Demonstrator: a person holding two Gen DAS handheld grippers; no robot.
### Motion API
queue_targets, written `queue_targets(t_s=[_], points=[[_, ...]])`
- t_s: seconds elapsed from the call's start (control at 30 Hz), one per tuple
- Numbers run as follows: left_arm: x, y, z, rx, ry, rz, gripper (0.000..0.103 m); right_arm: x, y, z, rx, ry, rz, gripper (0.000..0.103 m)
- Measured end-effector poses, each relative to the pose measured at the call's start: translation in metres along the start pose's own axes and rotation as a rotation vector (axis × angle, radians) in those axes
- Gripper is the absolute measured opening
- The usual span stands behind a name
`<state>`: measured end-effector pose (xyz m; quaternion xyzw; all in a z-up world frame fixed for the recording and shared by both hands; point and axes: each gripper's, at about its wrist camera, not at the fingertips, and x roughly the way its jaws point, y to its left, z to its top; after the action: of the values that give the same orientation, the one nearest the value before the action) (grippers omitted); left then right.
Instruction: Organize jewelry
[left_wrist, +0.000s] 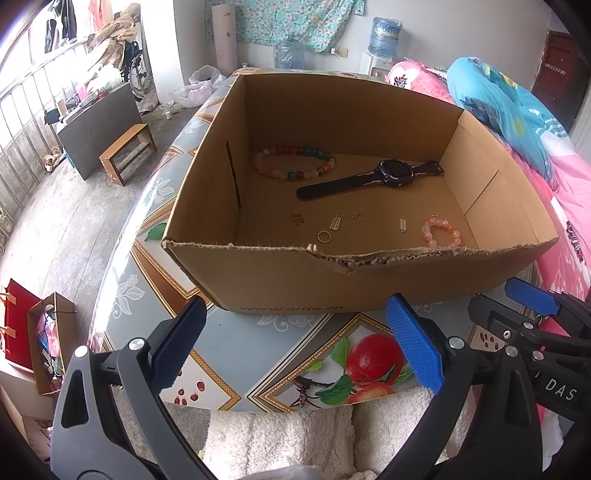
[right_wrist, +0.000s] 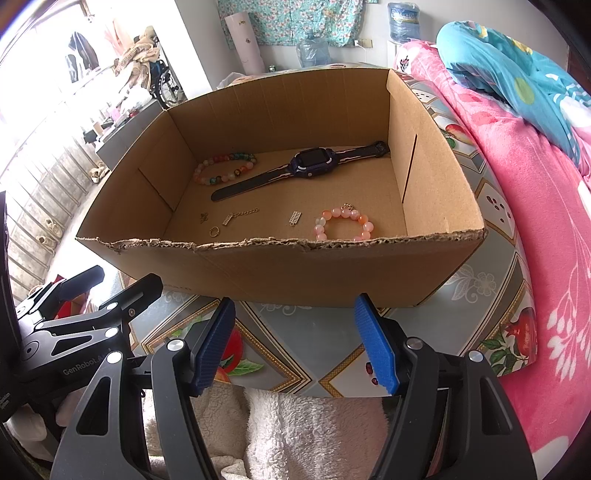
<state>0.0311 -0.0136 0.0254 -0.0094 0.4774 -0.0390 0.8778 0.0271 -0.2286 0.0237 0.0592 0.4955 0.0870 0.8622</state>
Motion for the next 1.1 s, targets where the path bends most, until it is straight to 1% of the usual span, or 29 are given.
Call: queue_targets(t_s=[1.1], points=[[-0.0023,-0.0005,0.0028,0.001,-0.005,0.001,0.094,-0.0026,0.0012,0.0001,0.000,-0.003,0.001,0.066]])
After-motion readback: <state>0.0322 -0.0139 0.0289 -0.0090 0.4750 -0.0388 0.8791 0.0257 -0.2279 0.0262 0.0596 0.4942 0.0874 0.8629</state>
